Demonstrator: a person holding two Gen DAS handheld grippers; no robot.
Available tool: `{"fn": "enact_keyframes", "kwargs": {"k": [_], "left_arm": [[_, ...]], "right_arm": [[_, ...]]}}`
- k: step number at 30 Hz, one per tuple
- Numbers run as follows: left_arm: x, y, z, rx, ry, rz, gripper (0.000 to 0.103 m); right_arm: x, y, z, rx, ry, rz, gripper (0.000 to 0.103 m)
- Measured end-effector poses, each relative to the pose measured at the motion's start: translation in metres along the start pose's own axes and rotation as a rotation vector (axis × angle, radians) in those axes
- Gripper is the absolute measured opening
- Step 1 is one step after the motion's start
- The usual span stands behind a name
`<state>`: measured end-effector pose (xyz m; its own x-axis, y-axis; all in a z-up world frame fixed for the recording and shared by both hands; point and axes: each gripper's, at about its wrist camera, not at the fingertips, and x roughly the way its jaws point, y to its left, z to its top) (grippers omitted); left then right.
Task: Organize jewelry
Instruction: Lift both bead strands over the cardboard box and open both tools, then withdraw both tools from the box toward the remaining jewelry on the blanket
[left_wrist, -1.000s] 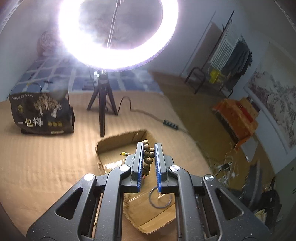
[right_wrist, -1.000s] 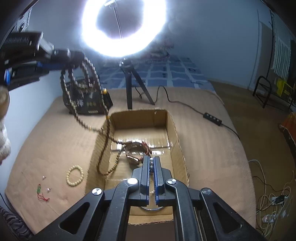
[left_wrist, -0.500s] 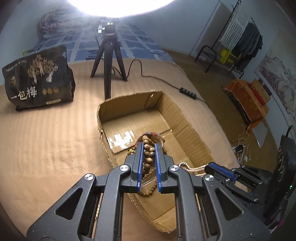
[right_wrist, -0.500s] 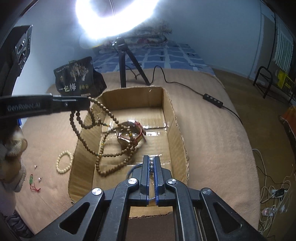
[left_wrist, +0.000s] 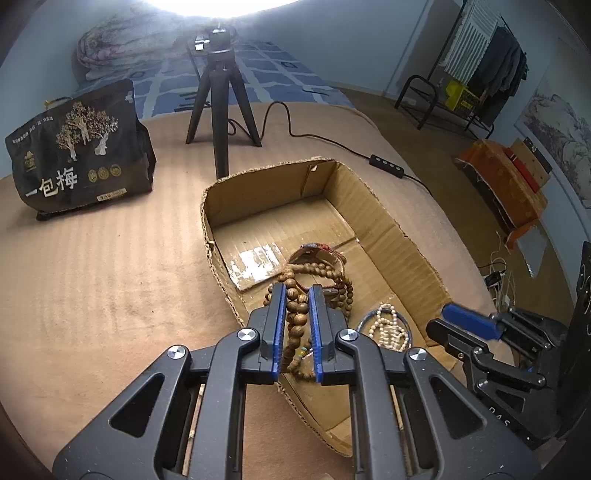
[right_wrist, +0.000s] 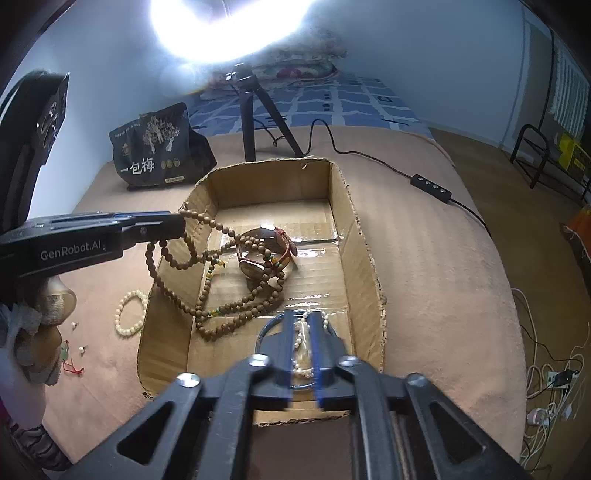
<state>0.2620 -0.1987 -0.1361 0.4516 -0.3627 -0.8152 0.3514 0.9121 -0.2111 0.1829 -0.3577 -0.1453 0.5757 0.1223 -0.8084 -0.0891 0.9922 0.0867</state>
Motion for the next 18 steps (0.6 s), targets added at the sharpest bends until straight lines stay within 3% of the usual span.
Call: {"fn": "enact_keyframes", "kwargs": {"k": [2, 6, 12, 18], "left_arm": [[-0.003, 0.0, -0.001, 0.002, -0.006, 0.003, 0.033], [-0.011, -0.001, -0.002, 0.009, -0.017, 0.004, 0.033], [-0.023, -0.001, -0.006, 0.012, -0.029, 0.01, 0.033], [-0.043, -0.001, -0.012, 0.028, -0.054, 0.025, 0.033]], "right_arm": [[-0.003, -0.002, 0.0, 0.008, -0.011, -0.003, 0.024], [-0.006, -0.003, -0.001, 0.018, -0.015, -0.02, 0.039], [-0.014, -0.002, -0.002, 0.023, -0.033, -0.032, 0.051], [-0.026, 0.005, -0.001, 0.029, -0.062, -0.032, 0.053]]}}
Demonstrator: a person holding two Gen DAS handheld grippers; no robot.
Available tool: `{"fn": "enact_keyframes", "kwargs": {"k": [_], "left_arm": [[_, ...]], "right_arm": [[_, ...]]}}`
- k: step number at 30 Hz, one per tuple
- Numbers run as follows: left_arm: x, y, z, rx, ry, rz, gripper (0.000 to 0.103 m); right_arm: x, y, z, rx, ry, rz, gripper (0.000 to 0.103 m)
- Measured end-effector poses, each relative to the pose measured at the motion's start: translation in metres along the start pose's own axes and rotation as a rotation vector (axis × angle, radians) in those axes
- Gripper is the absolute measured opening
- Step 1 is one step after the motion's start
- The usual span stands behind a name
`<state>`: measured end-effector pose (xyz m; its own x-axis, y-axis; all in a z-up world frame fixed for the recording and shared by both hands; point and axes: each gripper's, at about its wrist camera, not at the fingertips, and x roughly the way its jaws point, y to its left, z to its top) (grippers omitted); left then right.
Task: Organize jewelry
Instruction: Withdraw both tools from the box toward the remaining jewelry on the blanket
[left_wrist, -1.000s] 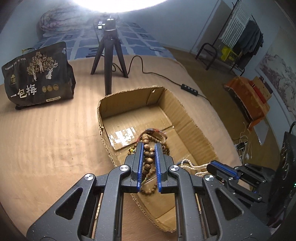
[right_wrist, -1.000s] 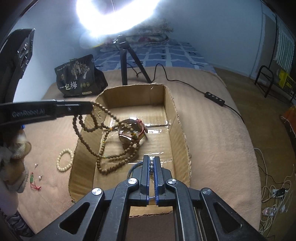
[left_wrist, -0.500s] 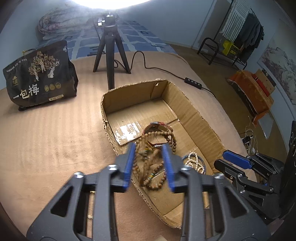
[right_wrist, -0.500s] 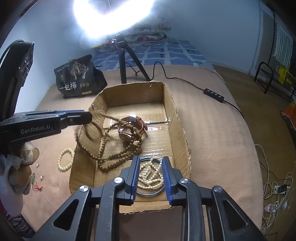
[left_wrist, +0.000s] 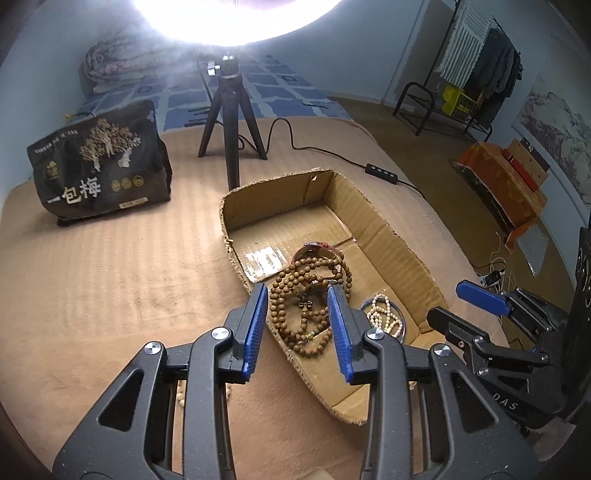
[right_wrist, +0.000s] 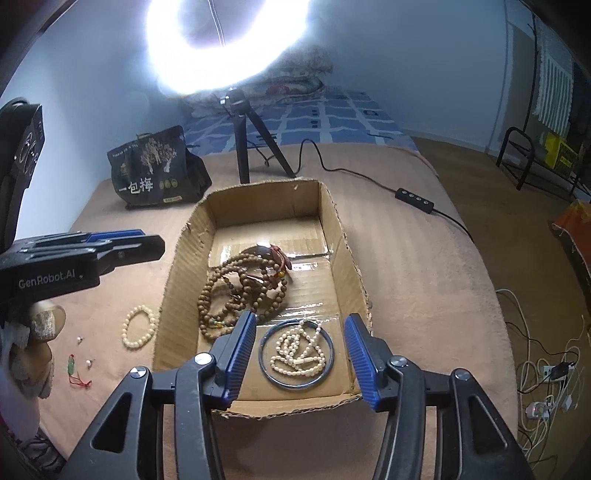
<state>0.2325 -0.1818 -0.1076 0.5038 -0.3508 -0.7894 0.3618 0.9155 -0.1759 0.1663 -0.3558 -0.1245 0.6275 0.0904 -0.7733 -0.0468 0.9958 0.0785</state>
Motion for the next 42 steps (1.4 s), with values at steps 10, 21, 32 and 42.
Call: {"fn": "enact_keyframes", "kwargs": {"k": [10, 21, 32, 42], "left_arm": [[-0.054, 0.003, -0.015, 0.02, -0.081, 0.028, 0.033], [-0.115, 0.019, -0.047, 0.037, -0.17, 0.086, 0.043], [-0.152, 0.045, -0.072, 0.044, -0.241, 0.145, 0.065], [-0.161, 0.075, -0.092, 0.047, -0.253, 0.2, 0.069]], "right_arm": [[-0.028, 0.018, 0.004, -0.012, -0.064, -0.018, 0.071], [-0.057, 0.038, 0.006, -0.014, -0.139, -0.035, 0.085], [-0.076, 0.076, -0.001, -0.053, -0.196, 0.012, 0.094], [-0.063, 0.112, -0.005, -0.086, -0.178, 0.08, 0.096]]}}
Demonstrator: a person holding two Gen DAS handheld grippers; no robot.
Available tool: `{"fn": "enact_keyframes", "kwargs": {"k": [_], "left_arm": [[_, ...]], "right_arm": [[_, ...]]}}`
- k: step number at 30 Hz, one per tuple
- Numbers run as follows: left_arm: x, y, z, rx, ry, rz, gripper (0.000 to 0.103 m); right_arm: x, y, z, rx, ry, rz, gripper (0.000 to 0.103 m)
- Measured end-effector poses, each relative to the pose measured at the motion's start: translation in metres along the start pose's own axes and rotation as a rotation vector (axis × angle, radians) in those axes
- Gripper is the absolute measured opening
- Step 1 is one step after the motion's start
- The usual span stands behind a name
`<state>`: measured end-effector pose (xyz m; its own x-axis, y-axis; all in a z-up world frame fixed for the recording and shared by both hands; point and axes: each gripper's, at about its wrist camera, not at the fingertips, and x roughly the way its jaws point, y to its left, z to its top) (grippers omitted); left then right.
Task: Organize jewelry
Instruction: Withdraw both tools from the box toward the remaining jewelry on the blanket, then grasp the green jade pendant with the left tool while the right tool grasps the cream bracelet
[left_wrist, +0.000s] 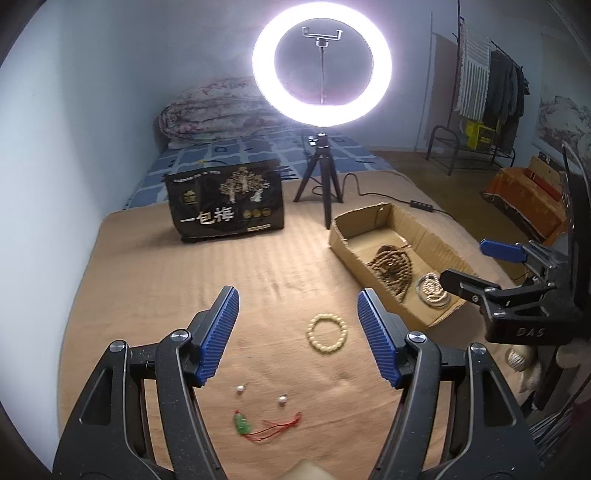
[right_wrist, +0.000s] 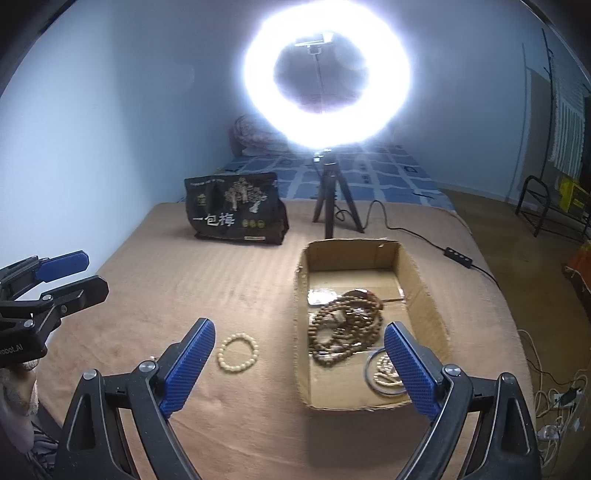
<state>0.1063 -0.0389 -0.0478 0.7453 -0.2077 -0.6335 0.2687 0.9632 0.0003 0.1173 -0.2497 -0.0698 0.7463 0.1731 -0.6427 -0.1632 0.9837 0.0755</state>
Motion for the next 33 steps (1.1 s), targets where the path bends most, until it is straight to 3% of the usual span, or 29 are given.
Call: {"fn": "enact_keyframes", "kwargs": {"k": [2, 12, 23, 28, 33], "left_arm": [[0.0, 0.008, -0.004, -0.003, 0.006, 0.01, 0.069], [0.001, 0.064, -0.027, -0.063, 0.034, 0.06, 0.069], [0.027, 0.109, -0.072, -0.171, 0.179, 0.057, 0.069], [0.046, 0.111, -0.1, -0.252, 0.282, 0.001, 0.068], [0.063, 0.099, -0.126, -0.271, 0.367, -0.034, 0.056]], "right_arm": [[0.003, 0.004, 0.0, 0.002, 0.003, 0.017, 0.103], [0.019, 0.022, 0.0, 0.004, 0.035, 0.054, 0.103], [0.042, 0.051, -0.014, -0.039, 0.1, 0.134, 0.102], [0.063, 0.067, -0.025, -0.06, 0.151, 0.166, 0.09], [0.094, 0.078, -0.04, -0.094, 0.244, 0.183, 0.072]]}}
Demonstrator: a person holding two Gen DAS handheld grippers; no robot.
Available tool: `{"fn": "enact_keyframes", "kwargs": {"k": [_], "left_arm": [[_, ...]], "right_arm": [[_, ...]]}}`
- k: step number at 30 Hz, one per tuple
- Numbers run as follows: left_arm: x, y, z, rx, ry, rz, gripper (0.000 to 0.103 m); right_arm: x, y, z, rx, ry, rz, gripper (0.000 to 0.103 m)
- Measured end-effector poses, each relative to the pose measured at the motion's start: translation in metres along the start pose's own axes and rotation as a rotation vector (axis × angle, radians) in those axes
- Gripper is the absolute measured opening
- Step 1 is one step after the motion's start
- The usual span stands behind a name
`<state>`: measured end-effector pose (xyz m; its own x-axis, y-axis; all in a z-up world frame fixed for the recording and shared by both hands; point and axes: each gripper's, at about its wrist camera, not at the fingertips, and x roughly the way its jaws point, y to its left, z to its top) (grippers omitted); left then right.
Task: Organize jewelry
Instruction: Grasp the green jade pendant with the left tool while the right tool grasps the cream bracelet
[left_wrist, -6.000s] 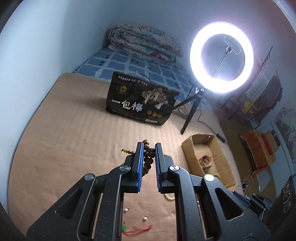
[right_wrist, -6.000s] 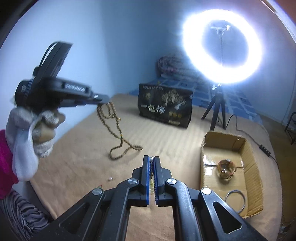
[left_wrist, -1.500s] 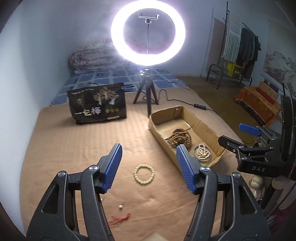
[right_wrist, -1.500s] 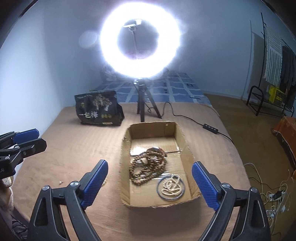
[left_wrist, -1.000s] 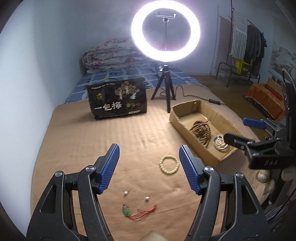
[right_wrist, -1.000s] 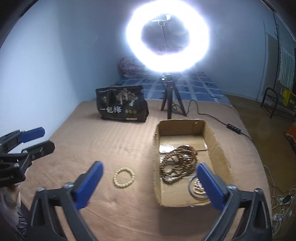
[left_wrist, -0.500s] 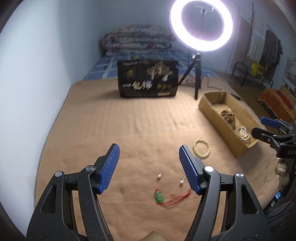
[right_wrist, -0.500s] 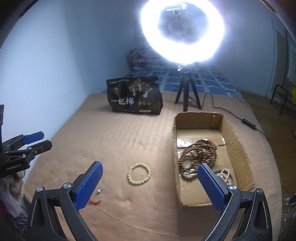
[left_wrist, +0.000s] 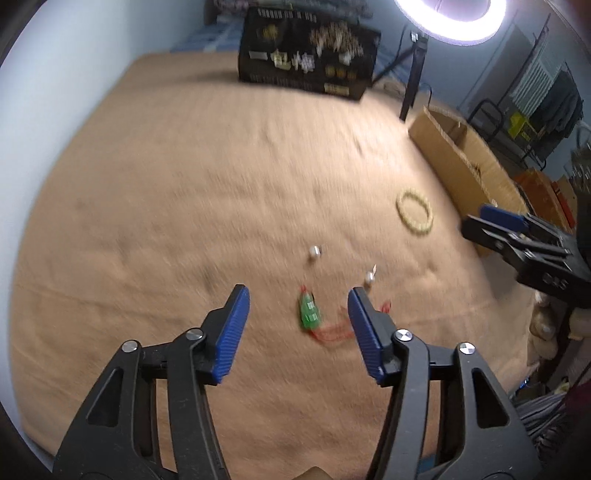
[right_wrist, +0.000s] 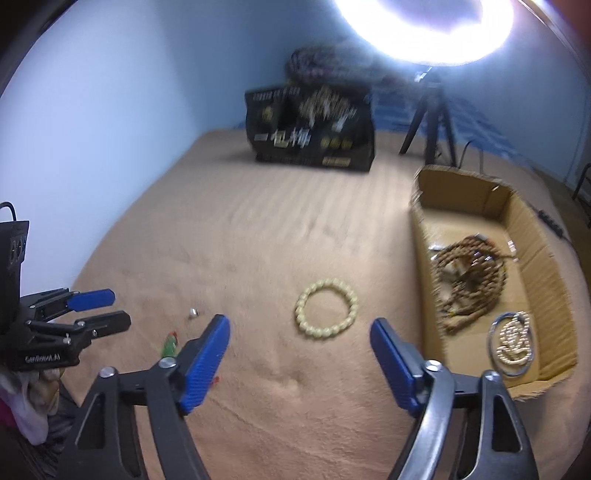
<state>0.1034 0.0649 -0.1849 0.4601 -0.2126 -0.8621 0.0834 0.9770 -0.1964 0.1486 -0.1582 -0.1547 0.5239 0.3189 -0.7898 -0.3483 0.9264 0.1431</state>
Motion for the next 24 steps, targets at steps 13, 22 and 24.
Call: {"fn": "enact_keyframes", "kwargs": {"k": [13, 22, 24], "left_arm": [[0.039, -0.006, -0.016, -0.006, 0.069, 0.035, 0.038], [0.049, -0.004, -0.009, -0.015, 0.084, 0.021, 0.034], [0.051, -0.005, -0.008, -0.005, 0.087, 0.022, 0.034]], "right_arm": [[0.054, 0.011, 0.001, -0.092, 0.13, -0.039, 0.042], [0.074, 0.012, 0.006, -0.108, 0.165, -0.062, 0.04], [0.077, 0.012, 0.007, -0.111, 0.164, -0.067, 0.039]]}}
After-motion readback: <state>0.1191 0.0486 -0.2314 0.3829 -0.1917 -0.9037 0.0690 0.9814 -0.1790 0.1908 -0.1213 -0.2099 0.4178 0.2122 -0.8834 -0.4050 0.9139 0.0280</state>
